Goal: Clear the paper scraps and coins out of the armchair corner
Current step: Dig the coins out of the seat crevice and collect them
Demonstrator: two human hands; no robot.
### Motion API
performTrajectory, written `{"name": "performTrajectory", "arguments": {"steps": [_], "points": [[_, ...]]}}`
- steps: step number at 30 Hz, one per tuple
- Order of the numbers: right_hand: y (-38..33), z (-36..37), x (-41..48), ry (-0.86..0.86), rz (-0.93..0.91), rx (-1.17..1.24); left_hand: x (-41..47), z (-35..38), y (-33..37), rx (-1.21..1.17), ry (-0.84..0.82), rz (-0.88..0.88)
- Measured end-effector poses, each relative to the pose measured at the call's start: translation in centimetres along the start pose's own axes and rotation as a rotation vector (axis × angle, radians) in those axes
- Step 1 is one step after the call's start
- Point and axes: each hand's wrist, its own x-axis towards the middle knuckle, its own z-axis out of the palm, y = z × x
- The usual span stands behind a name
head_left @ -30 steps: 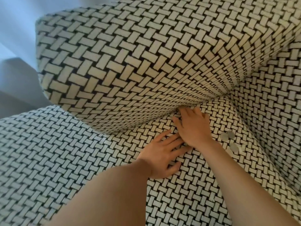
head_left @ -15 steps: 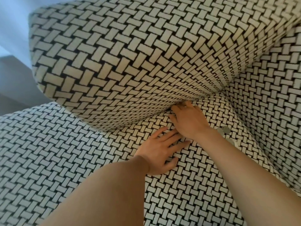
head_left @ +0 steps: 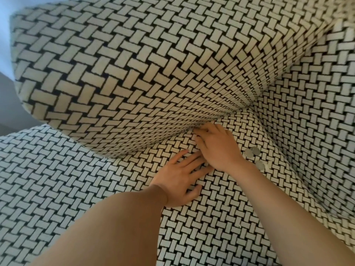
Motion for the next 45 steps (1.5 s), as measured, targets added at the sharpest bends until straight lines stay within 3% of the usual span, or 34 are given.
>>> {"name": "performTrajectory", "arguments": {"steps": [9,14,19,33,38,45], "points": [[4.4,-0.7,-6.3,-0.191,-0.029,0.015,-0.1,-0.1,0.0,0.005,-0.058,-0.016],[4.9,-1.5,-7.4,-0.181,-0.067,0.090,0.0,-0.3,0.0,-0.017,-0.076,-0.019],[5.7,-2.5,-4.1,0.001,0.017,0.236,0.0,-0.3,-0.1,-0.026,-0.078,-0.014],[5.4,-0.2,5.8,-0.242,0.512,-0.001,-0.1,-0.1,0.0,-0.047,-0.085,-0.024],[3.6,0.0,6.5,-0.248,0.543,-0.131,-0.1,-0.1,-0.2,-0.031,-0.083,-0.023],[1.8,0.1,5.9,-0.247,0.428,-0.318,0.0,0.1,-0.1,-0.039,-0.085,-0.022]]}}
